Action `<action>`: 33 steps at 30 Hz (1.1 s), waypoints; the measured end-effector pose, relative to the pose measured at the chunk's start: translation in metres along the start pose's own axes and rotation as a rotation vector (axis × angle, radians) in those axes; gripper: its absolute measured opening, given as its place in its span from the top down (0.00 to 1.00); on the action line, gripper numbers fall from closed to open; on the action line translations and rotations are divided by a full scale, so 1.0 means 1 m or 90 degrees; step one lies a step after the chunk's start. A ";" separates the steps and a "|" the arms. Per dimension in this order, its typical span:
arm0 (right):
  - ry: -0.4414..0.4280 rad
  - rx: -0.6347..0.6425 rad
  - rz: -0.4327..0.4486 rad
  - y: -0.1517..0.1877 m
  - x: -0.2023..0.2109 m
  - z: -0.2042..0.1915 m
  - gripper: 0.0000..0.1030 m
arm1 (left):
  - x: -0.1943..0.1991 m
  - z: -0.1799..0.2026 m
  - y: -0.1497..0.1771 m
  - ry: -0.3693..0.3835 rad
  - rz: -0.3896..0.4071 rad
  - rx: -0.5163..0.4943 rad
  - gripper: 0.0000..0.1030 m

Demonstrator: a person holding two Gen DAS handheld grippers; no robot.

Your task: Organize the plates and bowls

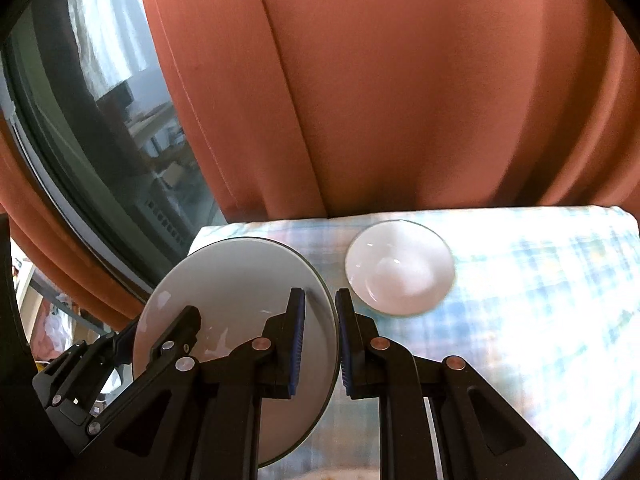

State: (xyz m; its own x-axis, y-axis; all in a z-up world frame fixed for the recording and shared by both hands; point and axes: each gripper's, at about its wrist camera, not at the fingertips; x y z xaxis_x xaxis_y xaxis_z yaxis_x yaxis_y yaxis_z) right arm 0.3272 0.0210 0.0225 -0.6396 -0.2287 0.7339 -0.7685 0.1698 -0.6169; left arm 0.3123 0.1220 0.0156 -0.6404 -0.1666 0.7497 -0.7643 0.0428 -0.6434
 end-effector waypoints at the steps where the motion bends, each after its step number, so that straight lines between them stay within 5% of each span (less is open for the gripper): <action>1: 0.004 -0.001 0.003 0.004 0.007 0.000 0.81 | 0.004 0.002 0.003 0.003 0.002 -0.001 0.75; 18: 0.052 -0.024 0.019 0.077 0.096 0.015 0.81 | 0.075 0.027 0.074 0.041 0.019 -0.028 0.75; 33: 0.044 -0.024 0.008 0.126 0.162 0.091 0.81 | 0.125 0.103 0.124 0.026 0.007 -0.036 0.75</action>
Point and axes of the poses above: each gripper's, at about its wrist camera, not at the fingertips, and x roughly against the way its jaws point, z to its right, y to its underside, and after that the axes turned 12 degrees about -y, right-handed
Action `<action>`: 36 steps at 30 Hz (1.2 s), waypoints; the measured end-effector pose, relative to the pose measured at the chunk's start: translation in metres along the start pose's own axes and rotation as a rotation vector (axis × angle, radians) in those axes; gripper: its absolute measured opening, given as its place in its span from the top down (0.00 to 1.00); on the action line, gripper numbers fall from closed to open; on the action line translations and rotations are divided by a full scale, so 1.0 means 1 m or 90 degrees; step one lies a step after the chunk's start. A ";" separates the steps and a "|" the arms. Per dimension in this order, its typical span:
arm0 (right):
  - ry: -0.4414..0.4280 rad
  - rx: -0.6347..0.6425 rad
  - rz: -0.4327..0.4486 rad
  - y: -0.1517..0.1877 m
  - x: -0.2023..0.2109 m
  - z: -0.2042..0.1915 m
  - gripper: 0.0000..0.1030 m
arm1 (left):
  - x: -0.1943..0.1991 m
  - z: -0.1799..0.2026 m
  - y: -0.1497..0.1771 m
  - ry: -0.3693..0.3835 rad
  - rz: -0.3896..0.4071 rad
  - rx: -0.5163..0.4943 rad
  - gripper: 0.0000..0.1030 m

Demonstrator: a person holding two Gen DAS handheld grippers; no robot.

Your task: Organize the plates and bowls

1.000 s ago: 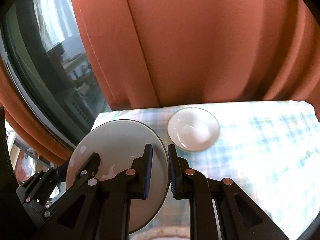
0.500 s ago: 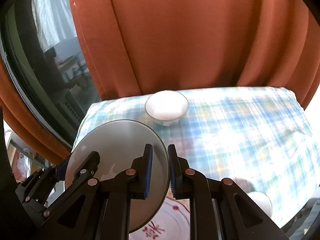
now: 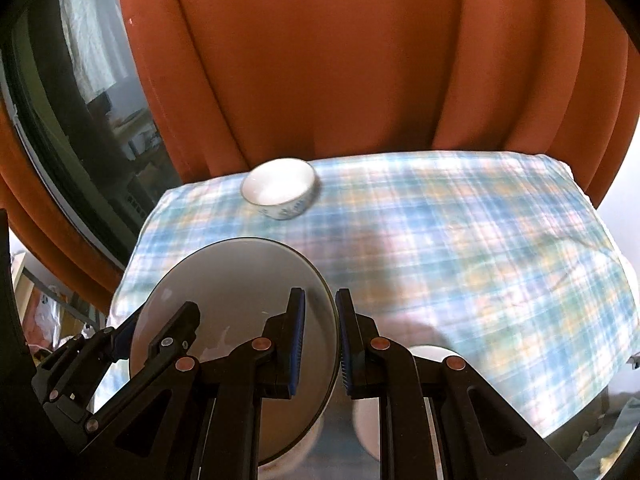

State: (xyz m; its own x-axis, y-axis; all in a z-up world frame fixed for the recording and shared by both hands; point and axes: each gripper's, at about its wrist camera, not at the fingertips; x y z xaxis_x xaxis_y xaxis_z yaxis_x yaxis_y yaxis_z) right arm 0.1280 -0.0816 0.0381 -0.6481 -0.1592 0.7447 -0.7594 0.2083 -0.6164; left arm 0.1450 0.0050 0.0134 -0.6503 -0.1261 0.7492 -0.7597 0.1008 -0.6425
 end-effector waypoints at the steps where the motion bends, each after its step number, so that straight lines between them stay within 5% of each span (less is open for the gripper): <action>1: -0.001 0.002 0.000 0.003 0.003 0.006 0.81 | 0.002 0.007 0.003 -0.002 -0.001 0.001 0.75; 18: -0.024 -0.006 -0.036 0.044 0.025 0.108 0.81 | 0.014 0.098 0.048 -0.024 -0.043 -0.011 0.75; 36: -0.057 0.011 -0.122 0.066 -0.012 0.141 0.81 | -0.022 0.117 0.073 -0.057 -0.138 0.009 0.75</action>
Point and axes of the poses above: each gripper's, at about its wrist camera, not at the fingertips, and x roughly against the way its jaws point, z to its right, y to its underside, and after that the axes turned 12 degrees about -y, right-handed
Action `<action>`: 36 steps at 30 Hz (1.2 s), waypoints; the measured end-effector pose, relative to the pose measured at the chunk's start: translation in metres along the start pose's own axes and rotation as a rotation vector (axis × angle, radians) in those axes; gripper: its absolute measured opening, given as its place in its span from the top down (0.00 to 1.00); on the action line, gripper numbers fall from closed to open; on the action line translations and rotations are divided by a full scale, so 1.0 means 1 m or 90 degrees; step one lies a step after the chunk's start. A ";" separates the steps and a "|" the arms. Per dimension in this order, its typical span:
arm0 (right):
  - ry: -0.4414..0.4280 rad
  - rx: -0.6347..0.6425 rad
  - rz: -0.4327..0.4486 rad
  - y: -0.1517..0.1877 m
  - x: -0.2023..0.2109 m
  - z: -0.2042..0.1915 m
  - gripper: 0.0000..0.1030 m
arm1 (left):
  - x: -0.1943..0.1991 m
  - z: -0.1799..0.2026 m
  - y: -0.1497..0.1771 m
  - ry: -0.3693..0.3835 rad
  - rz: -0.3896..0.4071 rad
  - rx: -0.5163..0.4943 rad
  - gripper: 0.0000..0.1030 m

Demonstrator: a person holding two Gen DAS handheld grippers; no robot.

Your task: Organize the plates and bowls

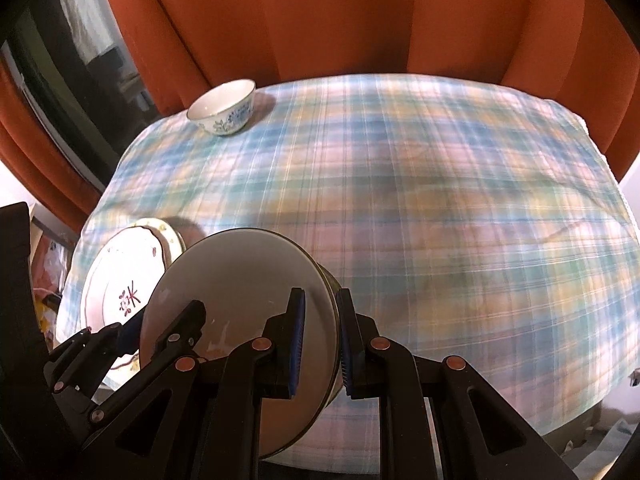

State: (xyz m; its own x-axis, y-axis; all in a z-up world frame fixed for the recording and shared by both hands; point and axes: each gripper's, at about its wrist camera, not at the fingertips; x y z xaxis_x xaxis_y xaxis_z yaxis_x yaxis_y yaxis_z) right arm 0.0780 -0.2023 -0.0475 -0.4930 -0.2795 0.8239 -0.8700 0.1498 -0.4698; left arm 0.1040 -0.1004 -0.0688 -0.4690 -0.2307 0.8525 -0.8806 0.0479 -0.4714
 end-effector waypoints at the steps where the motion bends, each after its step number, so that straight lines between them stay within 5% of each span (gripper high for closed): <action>1: 0.000 0.001 -0.003 0.000 -0.002 0.000 0.81 | -0.003 0.001 0.000 -0.001 -0.006 0.001 0.75; 10: 0.013 0.008 -0.027 -0.001 -0.019 0.007 0.81 | -0.021 0.009 0.002 0.020 -0.044 -0.006 0.75; 18: 0.029 0.010 -0.023 0.000 -0.023 0.010 0.82 | -0.024 0.009 0.000 0.034 -0.026 -0.014 0.75; 24: 0.051 -0.002 -0.013 0.002 -0.023 0.007 0.80 | -0.028 0.006 -0.001 0.066 -0.037 -0.037 0.68; 29: 0.064 -0.021 -0.008 0.005 -0.020 -0.001 0.54 | -0.024 -0.005 -0.004 0.103 -0.023 -0.058 0.60; 31: 0.080 -0.028 0.005 0.005 -0.015 -0.007 0.43 | -0.019 -0.012 -0.007 0.118 -0.014 -0.066 0.48; 36: 0.106 -0.045 0.028 0.004 -0.005 -0.028 0.37 | -0.006 -0.031 -0.013 0.150 0.018 -0.076 0.35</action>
Point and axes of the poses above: each gripper's, at about its wrist camera, not at the fingertips, and x roughly against the way its jaws point, z to its right, y to its underside, and after that the axes turned 12 degrees about -y, right-handed
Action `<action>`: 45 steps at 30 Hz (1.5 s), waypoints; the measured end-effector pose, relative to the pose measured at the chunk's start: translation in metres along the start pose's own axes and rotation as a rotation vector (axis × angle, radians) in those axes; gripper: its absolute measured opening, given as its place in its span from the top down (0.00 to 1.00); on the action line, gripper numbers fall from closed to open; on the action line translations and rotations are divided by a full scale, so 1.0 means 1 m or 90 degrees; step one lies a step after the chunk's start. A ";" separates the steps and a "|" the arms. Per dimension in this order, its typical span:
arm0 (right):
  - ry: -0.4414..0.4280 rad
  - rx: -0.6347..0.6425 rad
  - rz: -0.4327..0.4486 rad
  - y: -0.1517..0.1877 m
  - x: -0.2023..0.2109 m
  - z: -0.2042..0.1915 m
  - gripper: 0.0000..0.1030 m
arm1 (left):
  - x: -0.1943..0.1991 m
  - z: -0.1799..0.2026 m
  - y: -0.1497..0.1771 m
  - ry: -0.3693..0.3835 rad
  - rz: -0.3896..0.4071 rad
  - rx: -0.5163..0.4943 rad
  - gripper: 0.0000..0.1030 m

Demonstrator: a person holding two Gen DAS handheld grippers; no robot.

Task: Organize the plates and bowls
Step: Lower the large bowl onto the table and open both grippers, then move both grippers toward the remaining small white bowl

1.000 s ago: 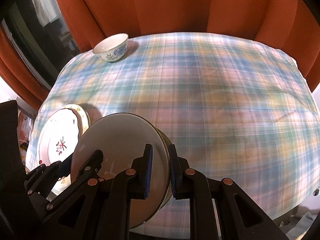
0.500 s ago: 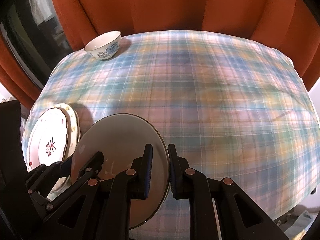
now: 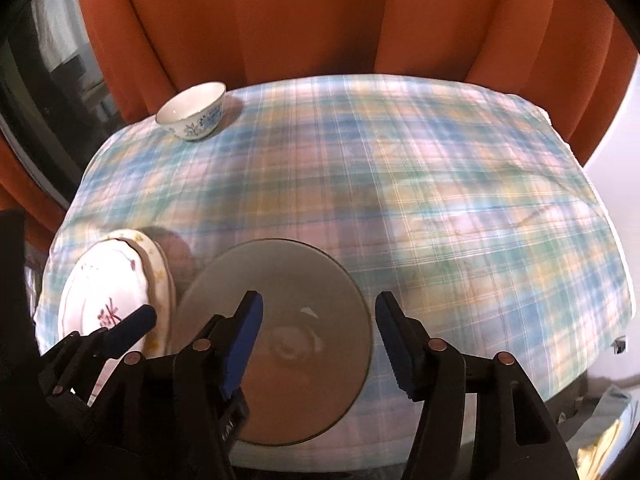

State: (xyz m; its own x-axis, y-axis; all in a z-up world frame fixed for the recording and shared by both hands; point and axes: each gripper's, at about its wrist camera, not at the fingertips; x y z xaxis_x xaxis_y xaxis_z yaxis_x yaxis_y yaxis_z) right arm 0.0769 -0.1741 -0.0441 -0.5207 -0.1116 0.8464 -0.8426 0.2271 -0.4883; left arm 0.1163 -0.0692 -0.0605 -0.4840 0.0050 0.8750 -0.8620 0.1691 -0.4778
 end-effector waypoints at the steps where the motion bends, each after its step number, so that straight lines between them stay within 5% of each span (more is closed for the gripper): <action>1: 0.003 -0.002 0.003 -0.001 0.002 -0.003 0.35 | 0.003 -0.004 -0.001 0.005 0.007 -0.003 0.34; 16: 0.014 -0.006 0.065 -0.014 0.019 -0.086 0.31 | 0.023 -0.085 -0.022 0.017 0.082 -0.027 0.29; 26: 0.006 0.016 0.083 -0.052 0.009 -0.131 0.31 | 0.019 -0.119 -0.060 0.008 0.097 0.004 0.28; 45: -0.080 0.088 0.066 -0.169 -0.049 -0.115 0.31 | -0.029 -0.104 -0.166 -0.093 0.082 0.097 0.22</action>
State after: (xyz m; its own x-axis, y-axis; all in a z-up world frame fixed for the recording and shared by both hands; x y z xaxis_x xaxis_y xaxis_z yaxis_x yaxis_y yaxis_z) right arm 0.2601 -0.0954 0.0216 -0.6118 -0.2169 0.7607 -0.7896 0.1103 -0.6036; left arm 0.2895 0.0050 0.0018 -0.5988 -0.1280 0.7906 -0.7989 0.0257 -0.6009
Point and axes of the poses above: each gripper's, at about its wrist camera, not at the fingertips, and x roughly against the way its jaws point, z to its right, y to its underside, and after that the axes turned 12 degrees about -y, right-handed
